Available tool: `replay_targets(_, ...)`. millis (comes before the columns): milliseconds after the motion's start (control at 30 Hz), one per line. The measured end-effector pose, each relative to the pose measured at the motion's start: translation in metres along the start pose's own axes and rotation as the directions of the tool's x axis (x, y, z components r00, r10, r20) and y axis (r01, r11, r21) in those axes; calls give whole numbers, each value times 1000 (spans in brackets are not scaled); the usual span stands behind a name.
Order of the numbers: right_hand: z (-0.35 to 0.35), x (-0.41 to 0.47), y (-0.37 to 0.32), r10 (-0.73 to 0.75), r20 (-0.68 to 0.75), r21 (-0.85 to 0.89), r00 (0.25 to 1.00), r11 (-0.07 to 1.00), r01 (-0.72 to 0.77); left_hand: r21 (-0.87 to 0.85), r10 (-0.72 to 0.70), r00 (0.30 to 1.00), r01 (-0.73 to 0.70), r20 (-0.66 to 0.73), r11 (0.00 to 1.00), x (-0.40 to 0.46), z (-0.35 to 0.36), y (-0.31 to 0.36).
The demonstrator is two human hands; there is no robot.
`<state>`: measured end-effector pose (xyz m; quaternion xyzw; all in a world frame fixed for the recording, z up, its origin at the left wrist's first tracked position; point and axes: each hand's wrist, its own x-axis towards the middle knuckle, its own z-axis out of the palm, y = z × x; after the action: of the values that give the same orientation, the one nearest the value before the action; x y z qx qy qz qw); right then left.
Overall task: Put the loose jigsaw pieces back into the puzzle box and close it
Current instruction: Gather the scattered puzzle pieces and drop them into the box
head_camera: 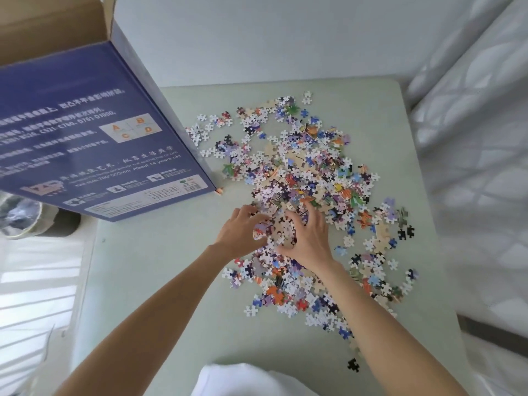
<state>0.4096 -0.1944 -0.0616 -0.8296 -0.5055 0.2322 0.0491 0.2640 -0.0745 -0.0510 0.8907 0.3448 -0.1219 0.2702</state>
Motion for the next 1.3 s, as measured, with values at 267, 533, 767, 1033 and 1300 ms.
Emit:
replay_targets(267, -3, -3, -8, -44, 67, -6, 997, 999, 45, 26, -62, 997, 61, 34, 998, 5, 19, 12)
replay_targets(533, -8, 5, -13, 6, 61, -124, 998, 992, 2, -28, -64, 998, 64, -8, 998, 0, 15, 17)
replay_targets(767, -9, 1, -14, -12, 123, -14, 992, 1000, 13, -100, -62, 998, 65, 33, 993, -2, 16, 18)
replay_targets(1033, -12, -8, -10, 17, 134, 202, 991, 978, -44, -79, -86, 994, 91, 66, 993, -5, 8, 18)
replay_targets(1300, -21, -9, -12, -32, 156, 315, 987, 949, -19, -162, -71, 997, 75, 30, 984, -8, 5, 18)
